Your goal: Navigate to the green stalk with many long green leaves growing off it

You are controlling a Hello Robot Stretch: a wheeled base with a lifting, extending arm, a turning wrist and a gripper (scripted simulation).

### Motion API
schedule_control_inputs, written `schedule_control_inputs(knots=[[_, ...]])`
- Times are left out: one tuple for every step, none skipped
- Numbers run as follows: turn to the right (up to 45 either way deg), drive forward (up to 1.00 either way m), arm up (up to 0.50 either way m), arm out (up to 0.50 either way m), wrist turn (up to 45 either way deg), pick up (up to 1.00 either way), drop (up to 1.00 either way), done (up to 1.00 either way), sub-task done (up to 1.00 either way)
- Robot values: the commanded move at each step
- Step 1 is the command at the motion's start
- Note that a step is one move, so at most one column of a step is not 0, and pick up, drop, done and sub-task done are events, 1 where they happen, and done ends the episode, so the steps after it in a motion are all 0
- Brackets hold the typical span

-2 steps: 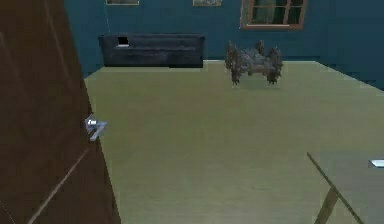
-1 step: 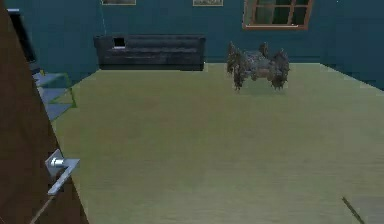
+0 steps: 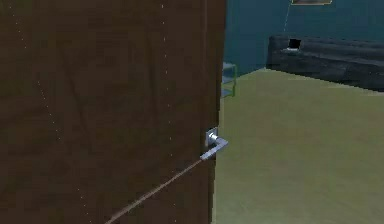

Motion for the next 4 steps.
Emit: schedule_control_inputs(knots=[[-45.0,0.00,0.00,0.00,0.0,0.00,0.00,0.00,0.00],[-45.0,0.00,0.00,0.00,0.0,0.00,0.00,0.00,0.00],[-12.0,0.00,0.00,0.00,0.0,0.00,0.00,0.00,0.00],[0.0,0.05,0.00,0.00,0.0,0.00,0.00,0.00,0.00]])
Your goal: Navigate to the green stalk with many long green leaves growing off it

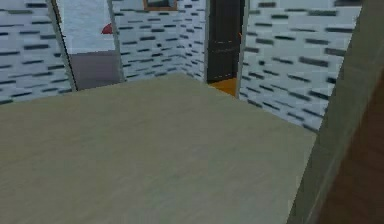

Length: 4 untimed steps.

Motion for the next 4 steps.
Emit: schedule_control_inputs(knots=[[45.0,0.00,0.00,0.00,0.0,0.00,0.00,0.00,0.00],[45.0,0.00,0.00,0.00,0.0,0.00,0.00,0.00,0.00],[45.0,0.00,0.00,0.00,0.0,0.00,0.00,0.00,0.00],[39.0,0.00,0.00,0.00,0.0,0.00,0.00,0.00,0.00]])
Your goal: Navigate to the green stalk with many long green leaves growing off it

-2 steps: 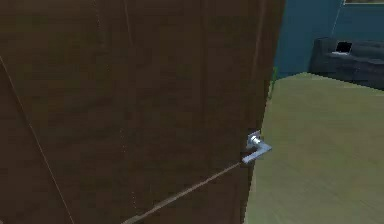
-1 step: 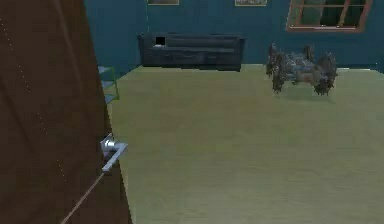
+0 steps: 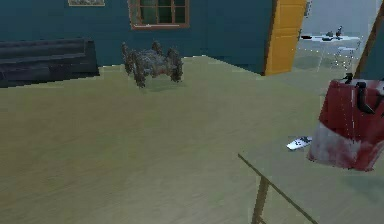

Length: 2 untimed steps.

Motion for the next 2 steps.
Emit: schedule_control_inputs(knots=[[0.0,0.10,0.00,0.00,0.0,0.00,0.00,0.00,0.00],[-6.0,0.00,0.00,0.00,0.0,0.00,0.00,0.00,0.00]])
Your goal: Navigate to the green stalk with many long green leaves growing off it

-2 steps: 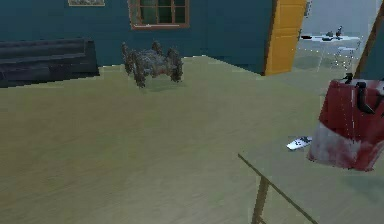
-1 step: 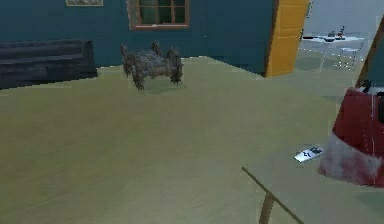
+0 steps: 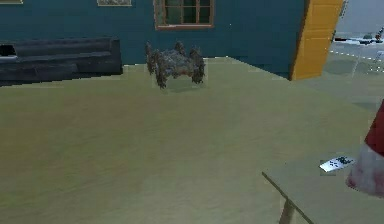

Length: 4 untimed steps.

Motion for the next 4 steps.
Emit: schedule_control_inputs(knots=[[0.0,1.00,0.00,0.00,0.0,0.00,0.00,0.00,0.00],[-3.0,0.00,0.00,0.00,0.0,0.00,0.00,0.00,0.00],[0.0,0.10,0.00,0.00,0.0,0.00,0.00,0.00,0.00],[45.0,0.00,0.00,0.00,0.0,0.00,0.00,0.00,0.00]])
